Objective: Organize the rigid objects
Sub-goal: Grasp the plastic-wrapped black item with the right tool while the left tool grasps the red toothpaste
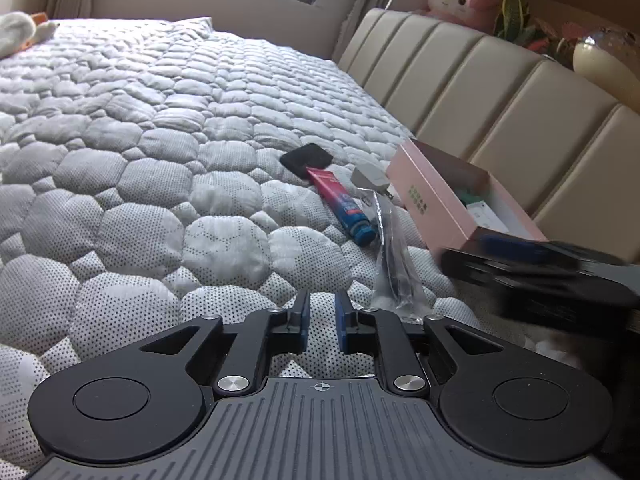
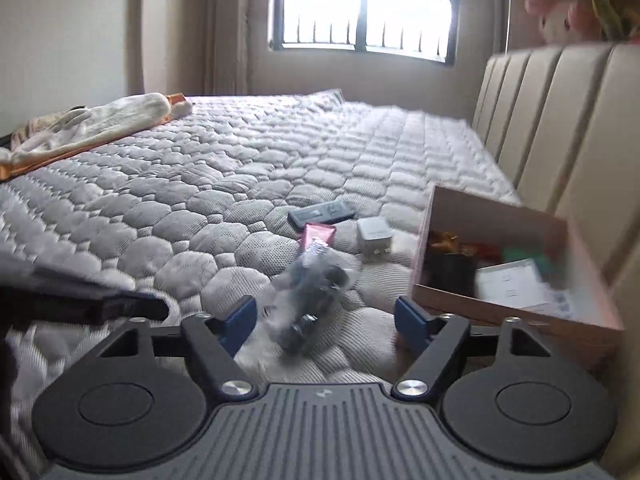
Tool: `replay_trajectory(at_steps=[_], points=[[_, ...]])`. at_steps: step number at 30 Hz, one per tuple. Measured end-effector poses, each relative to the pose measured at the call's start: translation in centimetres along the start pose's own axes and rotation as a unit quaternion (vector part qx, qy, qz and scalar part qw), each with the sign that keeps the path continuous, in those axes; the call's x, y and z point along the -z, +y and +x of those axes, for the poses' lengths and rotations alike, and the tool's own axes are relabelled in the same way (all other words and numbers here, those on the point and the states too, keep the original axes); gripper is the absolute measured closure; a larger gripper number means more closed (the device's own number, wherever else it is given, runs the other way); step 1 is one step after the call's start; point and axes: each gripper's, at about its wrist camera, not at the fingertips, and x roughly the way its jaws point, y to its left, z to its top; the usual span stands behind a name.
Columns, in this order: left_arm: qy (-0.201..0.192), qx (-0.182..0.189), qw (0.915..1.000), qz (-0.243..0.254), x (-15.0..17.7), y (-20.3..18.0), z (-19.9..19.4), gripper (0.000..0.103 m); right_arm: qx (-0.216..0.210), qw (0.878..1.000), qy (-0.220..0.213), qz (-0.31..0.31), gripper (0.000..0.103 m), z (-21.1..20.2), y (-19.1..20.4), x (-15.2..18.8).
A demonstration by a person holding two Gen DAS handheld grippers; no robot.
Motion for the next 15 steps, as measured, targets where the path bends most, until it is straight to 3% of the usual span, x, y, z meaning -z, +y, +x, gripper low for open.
replay_trajectory(at_steps=[5,8,12,15], points=[[0.005,0.002,0.9999,-0.011,0.1,0.7,0.1,0.085,0.038,0.998,0.038,0.014,0.050,6.5,1.9,-0.5],[0.003,0.006,0.9999,-0.014,0.3,1.1,-0.2,0.085,0.053,0.997,0.056,0.011,0.051,9.1,2.1,-0.2],[0.005,0.008,0.9997,-0.024,0.3,1.6,0.0,0.085,0.038,0.998,0.056,0.011,0.078,8.1,1.8,0.0],[0.010,0.011,0.9995,-0.027,0.1,1.4,0.8,0.085,0.021,0.999,0.042,0.013,0.083,5.3,1.0,-0.1]])
